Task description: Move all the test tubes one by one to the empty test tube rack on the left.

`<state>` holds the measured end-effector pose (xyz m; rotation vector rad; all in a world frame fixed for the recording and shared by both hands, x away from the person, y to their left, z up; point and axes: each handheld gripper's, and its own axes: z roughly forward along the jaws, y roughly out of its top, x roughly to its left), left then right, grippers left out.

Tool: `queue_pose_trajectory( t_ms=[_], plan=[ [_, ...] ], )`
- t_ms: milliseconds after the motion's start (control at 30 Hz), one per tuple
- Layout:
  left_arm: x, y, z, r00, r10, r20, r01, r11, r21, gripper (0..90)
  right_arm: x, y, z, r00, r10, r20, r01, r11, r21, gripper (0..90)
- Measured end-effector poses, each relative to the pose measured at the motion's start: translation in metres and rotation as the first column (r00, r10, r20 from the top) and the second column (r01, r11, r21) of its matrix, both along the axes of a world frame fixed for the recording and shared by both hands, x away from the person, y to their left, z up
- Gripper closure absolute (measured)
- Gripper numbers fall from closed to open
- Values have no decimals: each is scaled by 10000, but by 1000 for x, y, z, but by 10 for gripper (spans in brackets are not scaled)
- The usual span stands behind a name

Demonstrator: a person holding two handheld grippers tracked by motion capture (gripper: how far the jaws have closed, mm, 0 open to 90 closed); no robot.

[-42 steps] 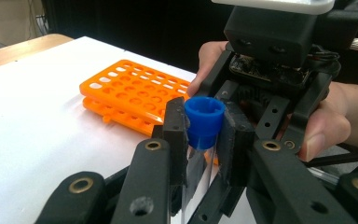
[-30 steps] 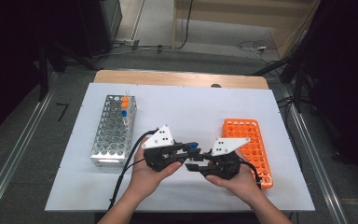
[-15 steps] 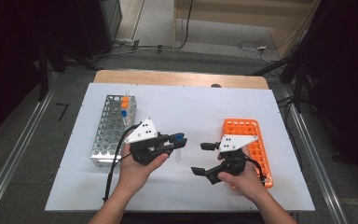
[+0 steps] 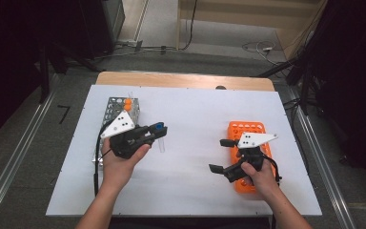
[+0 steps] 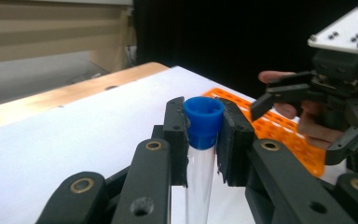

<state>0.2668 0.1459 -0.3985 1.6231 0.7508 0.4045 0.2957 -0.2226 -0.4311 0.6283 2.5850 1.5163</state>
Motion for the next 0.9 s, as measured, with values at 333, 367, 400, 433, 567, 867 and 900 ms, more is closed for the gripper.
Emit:
queue_pose_trajectory(
  t_ms=[333,367,400,433,567,867,900],
  plan=[
    [8,41,0,9913,1313,40,-1311,9911,-221,763,7,-21,0,9972,-725,162,723,9973,87,0],
    [8,44,-1,9900,1408,47,-1406,9898,-243,763,8,-23,0,9970,-746,197,744,9972,103,0],
    [9,47,-1,9886,1506,43,-1504,9884,-227,763,8,-25,0,9965,-814,205,812,9966,112,0],
    [10,50,-2,9867,1628,45,-1626,9863,-260,763,8,-27,-1,9960,-869,212,867,9962,108,0],
    [13,60,-4,9790,2035,80,-2033,9788,-245,763,9,-33,-2,9945,-1028,218,1026,9947,80,0],
    [17,77,-12,9533,3015,174,-3009,9532,-281,762,13,-46,-5,9897,-1420,160,1418,9899,86,0],
    [17,78,-13,9496,3127,214,-3121,9496,-293,763,13,-47,-5,9896,-1429,166,1428,9897,69,0]
  ],
)
